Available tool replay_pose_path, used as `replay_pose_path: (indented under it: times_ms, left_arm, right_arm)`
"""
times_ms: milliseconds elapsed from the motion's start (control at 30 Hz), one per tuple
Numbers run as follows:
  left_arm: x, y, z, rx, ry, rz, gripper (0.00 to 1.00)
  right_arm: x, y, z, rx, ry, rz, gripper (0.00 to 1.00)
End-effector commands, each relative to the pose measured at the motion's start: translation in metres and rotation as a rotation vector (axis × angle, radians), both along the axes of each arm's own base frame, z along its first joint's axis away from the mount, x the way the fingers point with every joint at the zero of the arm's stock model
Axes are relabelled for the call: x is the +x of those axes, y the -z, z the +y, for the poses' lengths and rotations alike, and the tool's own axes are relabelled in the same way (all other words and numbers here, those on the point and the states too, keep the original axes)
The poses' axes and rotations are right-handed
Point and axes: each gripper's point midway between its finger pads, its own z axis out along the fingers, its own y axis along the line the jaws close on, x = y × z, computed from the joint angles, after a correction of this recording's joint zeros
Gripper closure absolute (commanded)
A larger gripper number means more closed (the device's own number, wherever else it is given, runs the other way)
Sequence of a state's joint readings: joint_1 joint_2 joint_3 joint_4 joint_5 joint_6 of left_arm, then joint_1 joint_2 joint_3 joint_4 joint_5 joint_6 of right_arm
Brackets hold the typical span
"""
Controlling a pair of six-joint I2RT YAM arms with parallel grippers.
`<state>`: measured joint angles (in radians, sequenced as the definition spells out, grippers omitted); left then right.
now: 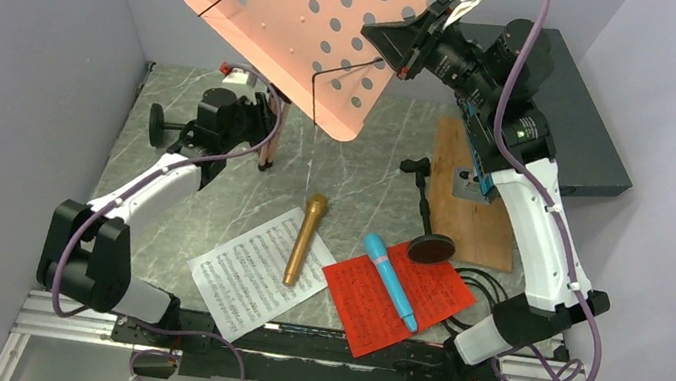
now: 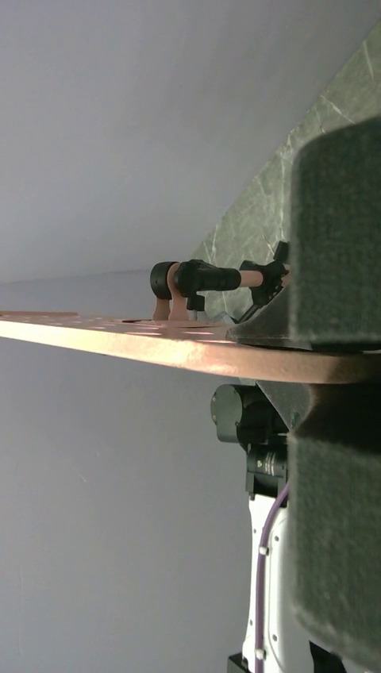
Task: Set up the instrument practice props
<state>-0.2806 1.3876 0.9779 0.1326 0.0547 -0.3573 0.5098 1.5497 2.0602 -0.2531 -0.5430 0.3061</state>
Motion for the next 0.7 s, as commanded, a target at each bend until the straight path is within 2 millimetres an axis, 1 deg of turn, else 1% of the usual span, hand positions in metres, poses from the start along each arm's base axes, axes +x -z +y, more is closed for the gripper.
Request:
replay_pose_path:
  times_ms: [0, 67, 167, 200, 233, 333, 467, 533, 633, 667]
  left_arm:
    - [0.004, -0.045, -0.048, -0.164, 0.168, -0.118, 0.89]
    - [0.001, -0.045, -0.055, -0.181, 0.193, -0.124, 0.91]
    - [-0.007, -0.044, -0.065, -0.223, 0.247, -0.126, 0.96]
    - [-0.009, -0.043, -0.067, -0.233, 0.260, -0.124, 0.98]
    - [-0.011, -0.040, -0.068, -0.240, 0.265, -0.112, 1.00]
    - [-0.016, -0.029, -0.067, -0.237, 0.266, -0.078, 1.00]
    - [-0.019, -0.016, -0.071, -0.264, 0.281, -0.048, 1.00]
    - [-0.019, -0.011, -0.074, -0.260, 0.291, -0.032, 1.00]
    - [-0.016, -0.002, -0.071, -0.239, 0.273, -0.020, 1.00]
    - [-0.016, -0.001, -0.071, -0.231, 0.271, -0.021, 1.00]
  right_arm:
    - [-0.054, -0.074, -0.020, 0.103, -0.056, -0.212, 1.00]
    - [-0.053, -0.073, -0.016, 0.108, -0.066, -0.180, 1.00]
    - [-0.045, -0.065, -0.012, 0.115, -0.049, -0.113, 1.00]
    - [-0.042, -0.063, -0.012, 0.122, -0.035, -0.090, 0.96]
    - [-0.038, -0.058, -0.012, 0.125, -0.021, -0.066, 0.91]
    - [-0.027, -0.044, -0.014, 0.128, 0.028, -0.011, 0.77]
    - [-0.014, -0.031, -0.015, 0.122, 0.075, 0.035, 0.55]
    - [-0.008, -0.027, -0.019, 0.129, 0.114, 0.050, 0.42]
    - [-0.006, -0.026, -0.026, 0.131, 0.156, 0.053, 0.23]
    - [-0.005, -0.024, -0.029, 0.125, 0.177, 0.056, 0.17]
